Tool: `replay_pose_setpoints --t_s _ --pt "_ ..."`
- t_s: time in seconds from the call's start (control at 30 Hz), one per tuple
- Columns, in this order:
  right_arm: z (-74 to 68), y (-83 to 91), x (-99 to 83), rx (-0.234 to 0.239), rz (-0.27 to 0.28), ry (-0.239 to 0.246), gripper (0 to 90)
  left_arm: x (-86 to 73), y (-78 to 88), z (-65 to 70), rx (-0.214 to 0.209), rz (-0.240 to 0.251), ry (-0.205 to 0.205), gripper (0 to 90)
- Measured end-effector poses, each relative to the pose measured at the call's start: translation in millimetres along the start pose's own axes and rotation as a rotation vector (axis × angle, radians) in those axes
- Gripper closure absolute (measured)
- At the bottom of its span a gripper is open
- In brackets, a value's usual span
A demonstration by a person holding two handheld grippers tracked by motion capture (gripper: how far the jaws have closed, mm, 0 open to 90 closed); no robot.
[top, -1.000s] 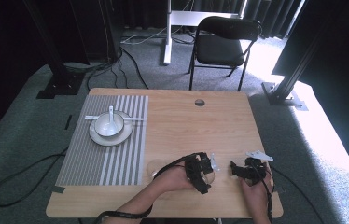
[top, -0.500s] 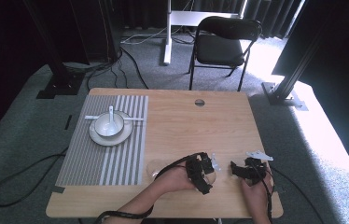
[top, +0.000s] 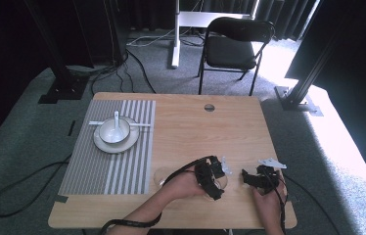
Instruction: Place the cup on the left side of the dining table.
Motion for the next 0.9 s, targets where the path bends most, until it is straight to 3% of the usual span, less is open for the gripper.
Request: replay_pose_setpoints --t_s 0.27,0.57,0.9 --pt "0.0 0.0 0.0 0.000 0.000 0.000 12.1 5.7 8.5 -16.6 0.039 0.012 0.011 18.3" --pt "-0.1 0.1 0.0 0.000 -0.001 -0.002 12.1 9.2 20.6 -38.3 0.085 0.035 0.059 18.3" --pt "0.0 0.1 0.0 0.000 0.000 0.000 12.1 -3.8 36.1 -65.0 0.153 0.051 0.118 18.3"
Point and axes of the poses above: each handheld gripper's, and its own axes: y roughly backward along the jaws, x roughly out of its top, z roughly to its right, the point moved 9 cm from there along -y, roughly forward along the jaws, and after that the axes turned 8 degrees about z, right-handed, at the moved point
